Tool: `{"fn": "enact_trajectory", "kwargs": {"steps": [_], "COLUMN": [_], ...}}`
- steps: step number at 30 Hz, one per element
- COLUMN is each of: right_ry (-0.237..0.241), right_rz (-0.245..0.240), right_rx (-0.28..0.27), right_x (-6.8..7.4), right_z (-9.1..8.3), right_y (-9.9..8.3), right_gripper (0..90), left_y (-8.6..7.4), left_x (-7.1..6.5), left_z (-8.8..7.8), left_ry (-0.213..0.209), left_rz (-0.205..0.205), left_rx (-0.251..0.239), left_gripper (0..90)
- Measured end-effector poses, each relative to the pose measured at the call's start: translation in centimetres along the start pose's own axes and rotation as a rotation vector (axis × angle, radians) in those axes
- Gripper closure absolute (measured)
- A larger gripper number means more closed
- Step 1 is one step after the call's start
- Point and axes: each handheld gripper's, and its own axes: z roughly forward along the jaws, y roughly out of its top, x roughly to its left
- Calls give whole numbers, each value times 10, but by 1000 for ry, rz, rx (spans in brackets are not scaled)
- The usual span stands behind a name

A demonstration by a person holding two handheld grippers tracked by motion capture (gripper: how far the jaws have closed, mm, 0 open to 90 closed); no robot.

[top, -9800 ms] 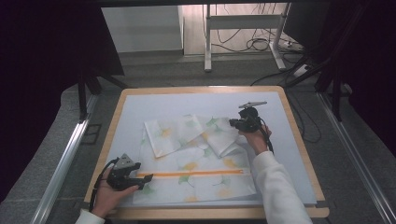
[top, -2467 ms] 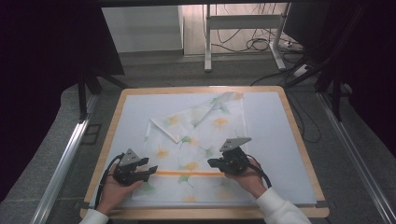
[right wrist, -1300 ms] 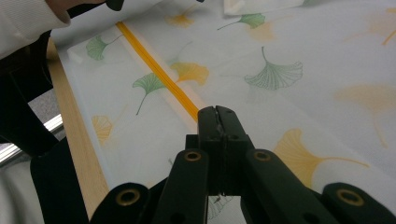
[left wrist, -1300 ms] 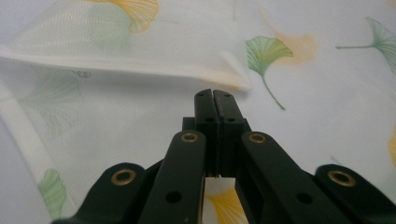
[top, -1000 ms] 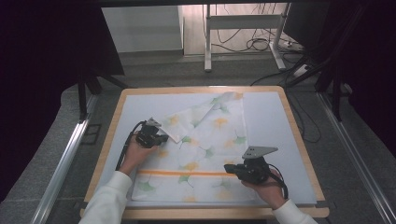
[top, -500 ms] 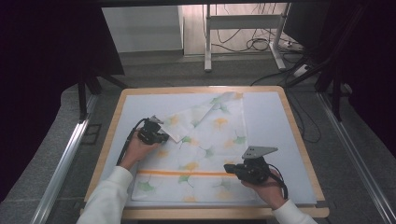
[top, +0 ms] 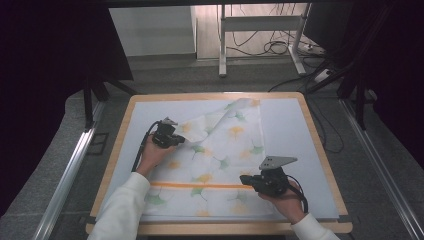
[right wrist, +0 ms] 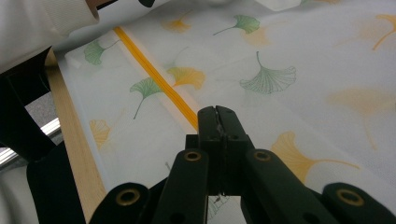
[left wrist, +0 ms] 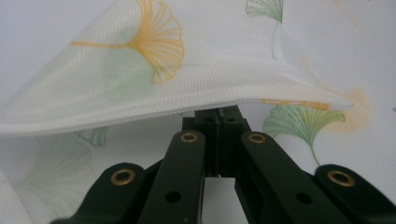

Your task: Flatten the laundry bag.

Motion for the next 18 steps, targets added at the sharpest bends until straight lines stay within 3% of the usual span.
{"fn": "enact_trajectory", "kwargs": {"steps": [5,9,14,18], "right_ry": [0,0,1,-2], "right_rz": [-1,-5,-7,-4], "right_rx": [3,1,3,2], "right_x": [0,0,-1,-2], "right_z": [1,1,1,0], "right_y": [0,0,0,0], "right_gripper": [892,892,892,893], "left_y": [8,14,18,22], "left_x": [0,4,12,21], "left_z": [3,4,7,8], "left_ry": [13,49,49,76], "left_rz": [19,10,-9,-28], "left_rx": [-29,-56,-59,-66], "left_gripper": [900,896,900,900]}}
